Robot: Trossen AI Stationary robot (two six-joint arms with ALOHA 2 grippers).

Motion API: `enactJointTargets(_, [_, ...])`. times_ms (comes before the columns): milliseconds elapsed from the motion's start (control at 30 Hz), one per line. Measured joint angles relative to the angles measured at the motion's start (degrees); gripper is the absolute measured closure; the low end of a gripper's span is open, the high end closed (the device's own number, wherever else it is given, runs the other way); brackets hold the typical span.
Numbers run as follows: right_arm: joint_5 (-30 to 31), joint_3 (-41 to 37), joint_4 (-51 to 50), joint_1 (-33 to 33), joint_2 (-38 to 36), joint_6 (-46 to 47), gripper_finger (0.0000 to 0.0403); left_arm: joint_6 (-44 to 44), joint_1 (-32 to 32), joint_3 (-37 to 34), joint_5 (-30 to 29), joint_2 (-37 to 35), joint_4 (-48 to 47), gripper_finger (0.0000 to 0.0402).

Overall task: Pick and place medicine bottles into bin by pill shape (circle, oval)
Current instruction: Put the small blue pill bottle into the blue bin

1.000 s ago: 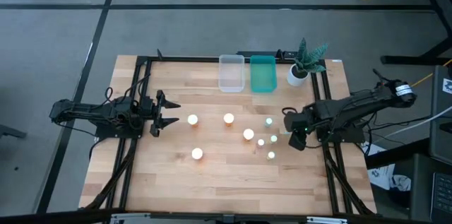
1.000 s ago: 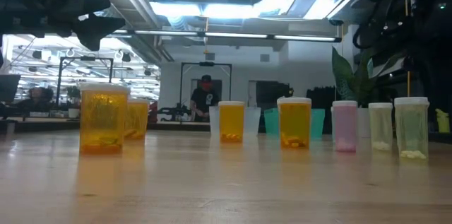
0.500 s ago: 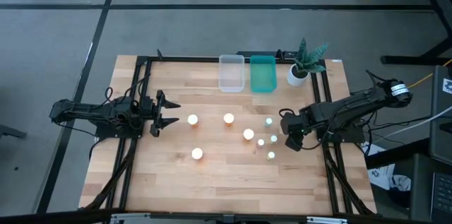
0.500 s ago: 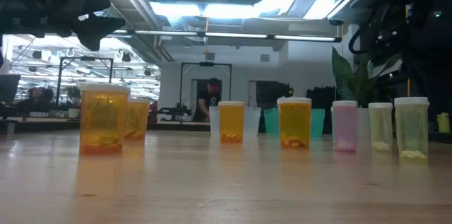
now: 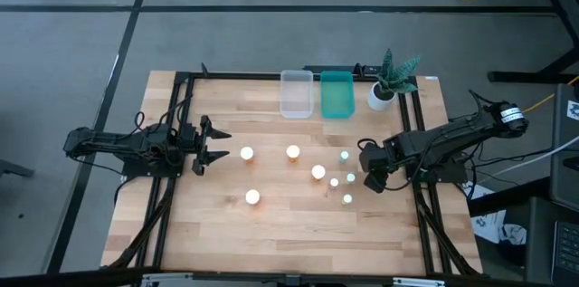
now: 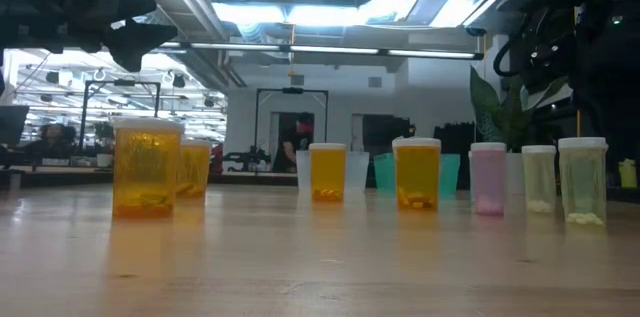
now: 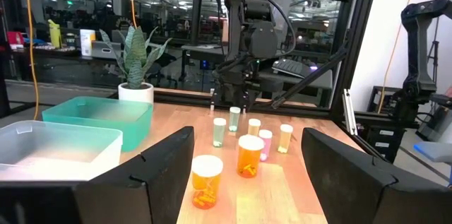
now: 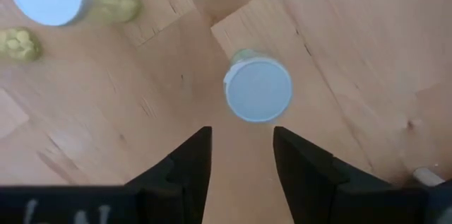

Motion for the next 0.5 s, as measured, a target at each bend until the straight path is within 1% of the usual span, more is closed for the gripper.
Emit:
enactJointTargets(167, [0.4,0.0,0.0,-0.1,0.0,-0.1,0.0249,0.0,0.0,0.0,0.0,0.0,0.0,0.0147])
enactJointTargets(300, [4.0,0.0,0.0,-0.1,0.0,-0.2,0.0249,0.0,0.0,0.0,0.0,0.0,0.0,0.0147])
enactJointTargets(500, [4.0,0.0,0.0,-0.1,0.0,0.0,0.0247,0.0,0.0,0.0,0.0,0.0,0.0,0.0147])
